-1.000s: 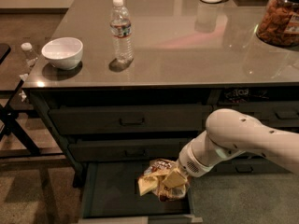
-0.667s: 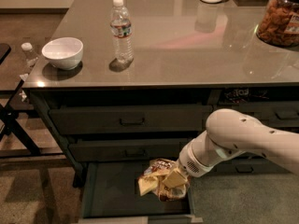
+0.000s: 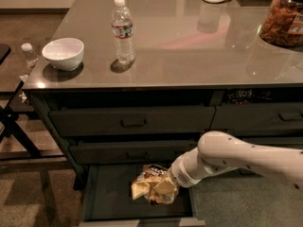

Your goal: Place brown chip bag into bottom drawer

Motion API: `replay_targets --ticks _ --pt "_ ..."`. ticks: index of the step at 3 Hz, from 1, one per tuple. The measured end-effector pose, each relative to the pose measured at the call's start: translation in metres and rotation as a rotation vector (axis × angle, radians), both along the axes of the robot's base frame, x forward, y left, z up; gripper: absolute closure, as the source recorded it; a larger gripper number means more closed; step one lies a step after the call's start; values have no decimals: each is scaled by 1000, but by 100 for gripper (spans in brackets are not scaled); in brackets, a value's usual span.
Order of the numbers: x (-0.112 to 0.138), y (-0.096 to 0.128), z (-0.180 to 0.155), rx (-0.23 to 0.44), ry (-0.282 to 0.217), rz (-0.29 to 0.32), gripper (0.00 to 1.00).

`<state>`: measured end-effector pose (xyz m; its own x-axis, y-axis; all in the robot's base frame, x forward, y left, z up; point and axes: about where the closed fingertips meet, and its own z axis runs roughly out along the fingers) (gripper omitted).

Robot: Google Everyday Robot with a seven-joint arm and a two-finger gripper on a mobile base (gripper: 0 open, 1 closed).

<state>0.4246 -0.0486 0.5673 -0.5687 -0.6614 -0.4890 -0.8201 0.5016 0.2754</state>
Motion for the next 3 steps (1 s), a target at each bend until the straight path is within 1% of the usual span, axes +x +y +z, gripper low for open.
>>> replay_targets --ticks 1,2,3 --pt "9 16 -36 57 11 -16 100" --pt "9 16 -36 56 12 -16 100" --pt "3 19 -60 91 39 -32 100"
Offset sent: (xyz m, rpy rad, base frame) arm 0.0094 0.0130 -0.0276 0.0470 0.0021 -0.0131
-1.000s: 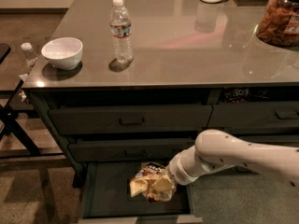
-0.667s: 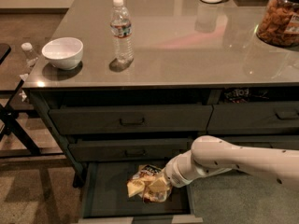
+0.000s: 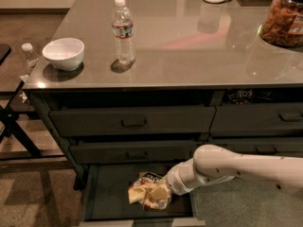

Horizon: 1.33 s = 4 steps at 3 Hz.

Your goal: Place brown chip bag into bottom drawer

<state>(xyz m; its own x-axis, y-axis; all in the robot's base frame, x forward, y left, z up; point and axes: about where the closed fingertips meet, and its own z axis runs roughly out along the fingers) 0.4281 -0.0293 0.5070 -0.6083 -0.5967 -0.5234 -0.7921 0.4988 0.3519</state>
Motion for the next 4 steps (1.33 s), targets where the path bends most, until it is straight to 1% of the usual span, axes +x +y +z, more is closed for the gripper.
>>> replay_targets --ticks 1,2,3,4 --pt "-5 12 -32 50 37 -11 100" --pt "-5 12 -32 50 37 -11 100" --pt "-3 9 -44 66 28 -33 100" --pt "19 8 -104 91 41 -66 100"
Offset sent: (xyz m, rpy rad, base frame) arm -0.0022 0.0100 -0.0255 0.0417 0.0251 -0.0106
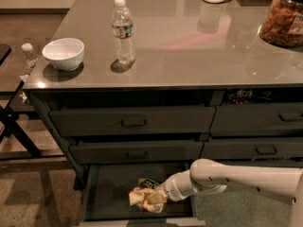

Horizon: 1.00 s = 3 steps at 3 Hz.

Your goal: Place brown chip bag into bottom drawer

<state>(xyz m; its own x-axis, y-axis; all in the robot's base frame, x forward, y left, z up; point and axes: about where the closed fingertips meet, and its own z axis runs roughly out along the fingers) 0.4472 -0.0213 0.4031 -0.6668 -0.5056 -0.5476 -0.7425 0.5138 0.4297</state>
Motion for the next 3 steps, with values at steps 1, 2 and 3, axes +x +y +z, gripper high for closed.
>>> replay_targets --ticks 1,2,3 --pt "0 0 0 0 0 0 100" --pt "1 4 -26 9 25 -27 100" --pt "14 -2 -65 25 25 -84 100"
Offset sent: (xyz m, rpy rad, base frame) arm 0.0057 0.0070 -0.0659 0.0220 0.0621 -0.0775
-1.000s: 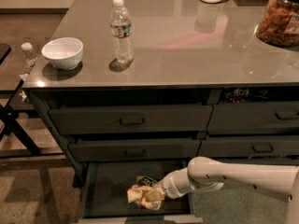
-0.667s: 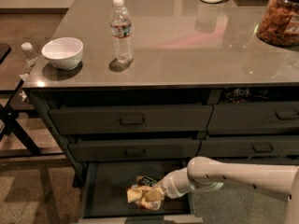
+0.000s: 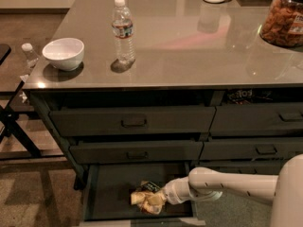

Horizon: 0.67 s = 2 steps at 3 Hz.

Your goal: Place brown chip bag into bottom drawer

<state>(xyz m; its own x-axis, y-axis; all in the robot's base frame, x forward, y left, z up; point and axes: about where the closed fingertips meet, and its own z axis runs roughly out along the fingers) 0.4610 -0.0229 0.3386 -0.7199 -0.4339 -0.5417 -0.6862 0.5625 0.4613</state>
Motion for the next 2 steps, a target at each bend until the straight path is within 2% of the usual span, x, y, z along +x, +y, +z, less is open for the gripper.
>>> replay_targets --ticks 2 --pt "33 -14 -33 4 -31 -55 100"
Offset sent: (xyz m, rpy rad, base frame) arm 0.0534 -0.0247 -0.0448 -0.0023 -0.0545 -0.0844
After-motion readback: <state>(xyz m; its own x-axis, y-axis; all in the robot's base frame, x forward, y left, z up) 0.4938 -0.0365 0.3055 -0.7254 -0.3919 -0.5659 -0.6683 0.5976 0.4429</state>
